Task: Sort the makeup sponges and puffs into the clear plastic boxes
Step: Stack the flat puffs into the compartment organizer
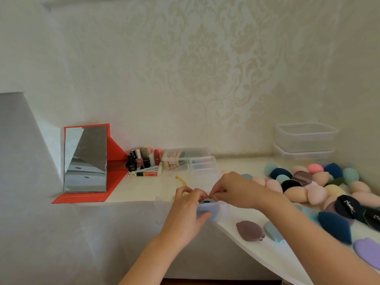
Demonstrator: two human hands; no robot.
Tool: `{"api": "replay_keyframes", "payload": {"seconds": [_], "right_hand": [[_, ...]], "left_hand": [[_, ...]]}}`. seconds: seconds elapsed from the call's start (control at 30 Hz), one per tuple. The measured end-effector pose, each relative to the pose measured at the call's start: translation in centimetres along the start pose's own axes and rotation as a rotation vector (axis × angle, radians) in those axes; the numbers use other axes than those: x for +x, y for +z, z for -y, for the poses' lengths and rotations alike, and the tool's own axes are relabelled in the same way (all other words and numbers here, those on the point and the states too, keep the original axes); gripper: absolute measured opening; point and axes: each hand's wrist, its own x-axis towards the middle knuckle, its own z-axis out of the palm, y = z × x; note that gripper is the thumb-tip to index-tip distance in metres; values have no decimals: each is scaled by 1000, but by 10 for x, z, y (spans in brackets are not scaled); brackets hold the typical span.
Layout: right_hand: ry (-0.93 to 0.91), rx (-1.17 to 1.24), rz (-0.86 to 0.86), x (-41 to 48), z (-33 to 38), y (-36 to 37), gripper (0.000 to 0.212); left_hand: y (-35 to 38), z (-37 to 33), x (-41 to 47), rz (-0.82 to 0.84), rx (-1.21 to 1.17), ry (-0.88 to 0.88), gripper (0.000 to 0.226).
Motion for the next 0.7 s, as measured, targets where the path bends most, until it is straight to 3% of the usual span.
{"api": "replay_keyframes", "payload": {"seconds": [0.13, 0.23, 0.43, 0.7], "right_hand": [[34, 57, -115, -22, -9, -17, 17], [123, 49, -45, -44, -22, -29, 12], [312, -162, 241, -92, -50, -27, 41], [375, -70, 172, -115, -68, -12, 52]], "left_hand": [[1, -1, -1, -23, -4, 24, 30], [4, -1, -1, -28, -23, 39, 25], [8, -1, 1, -37, -63, -10, 19], [6, -3, 1, -31, -89, -29, 21]]}}
